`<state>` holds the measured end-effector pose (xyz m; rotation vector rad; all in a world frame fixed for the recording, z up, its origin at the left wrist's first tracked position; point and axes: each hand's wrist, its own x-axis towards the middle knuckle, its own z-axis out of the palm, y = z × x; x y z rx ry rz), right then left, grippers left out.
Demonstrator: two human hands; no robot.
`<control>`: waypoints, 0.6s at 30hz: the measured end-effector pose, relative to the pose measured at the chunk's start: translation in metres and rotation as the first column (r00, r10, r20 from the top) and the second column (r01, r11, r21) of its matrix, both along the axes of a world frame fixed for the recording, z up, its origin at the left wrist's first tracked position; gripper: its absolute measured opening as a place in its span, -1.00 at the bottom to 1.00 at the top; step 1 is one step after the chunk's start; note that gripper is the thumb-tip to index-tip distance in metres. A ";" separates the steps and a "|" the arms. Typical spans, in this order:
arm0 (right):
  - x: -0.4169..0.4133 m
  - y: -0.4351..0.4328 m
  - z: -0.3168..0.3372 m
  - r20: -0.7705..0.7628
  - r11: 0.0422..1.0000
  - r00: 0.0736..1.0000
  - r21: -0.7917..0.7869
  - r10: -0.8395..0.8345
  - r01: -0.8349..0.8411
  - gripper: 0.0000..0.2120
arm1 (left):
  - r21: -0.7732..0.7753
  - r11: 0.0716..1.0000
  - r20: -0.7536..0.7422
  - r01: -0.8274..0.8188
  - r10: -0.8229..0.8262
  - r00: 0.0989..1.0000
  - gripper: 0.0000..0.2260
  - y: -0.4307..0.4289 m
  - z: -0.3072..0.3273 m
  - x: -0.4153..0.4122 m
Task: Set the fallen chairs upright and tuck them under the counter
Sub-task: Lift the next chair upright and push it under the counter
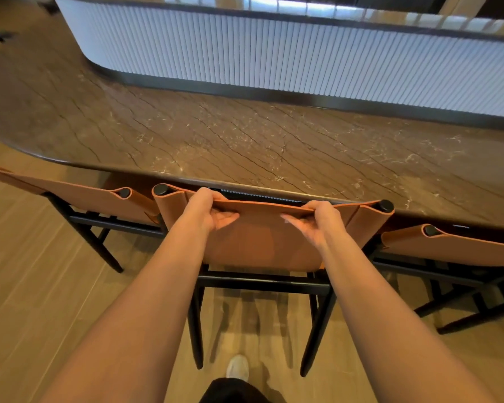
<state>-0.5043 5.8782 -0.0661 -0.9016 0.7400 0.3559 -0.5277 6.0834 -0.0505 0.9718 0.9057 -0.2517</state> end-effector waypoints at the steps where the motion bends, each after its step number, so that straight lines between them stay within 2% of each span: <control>1: 0.007 0.001 0.001 0.005 1.000 1.000 -0.007 -0.001 0.001 -0.63 | 0.004 1.000 -0.001 0.005 -0.005 1.000 -0.85 0.001 0.001 0.008; 4: 0.025 0.006 0.005 0.016 1.000 1.000 -0.017 -0.026 0.027 -0.66 | 0.016 0.999 -0.007 0.037 -0.037 0.999 -0.88 0.003 0.005 0.027; 7: 0.040 0.011 0.008 0.010 0.999 0.999 -0.029 -0.039 0.039 -0.59 | 0.014 0.998 -0.011 0.058 -0.058 0.998 -0.87 0.007 0.007 0.043; 18: 0.065 0.013 0.009 -0.007 0.998 1.000 -0.064 -0.010 0.009 -0.58 | 0.017 0.995 0.003 0.099 -0.099 0.995 -0.87 0.012 0.005 0.071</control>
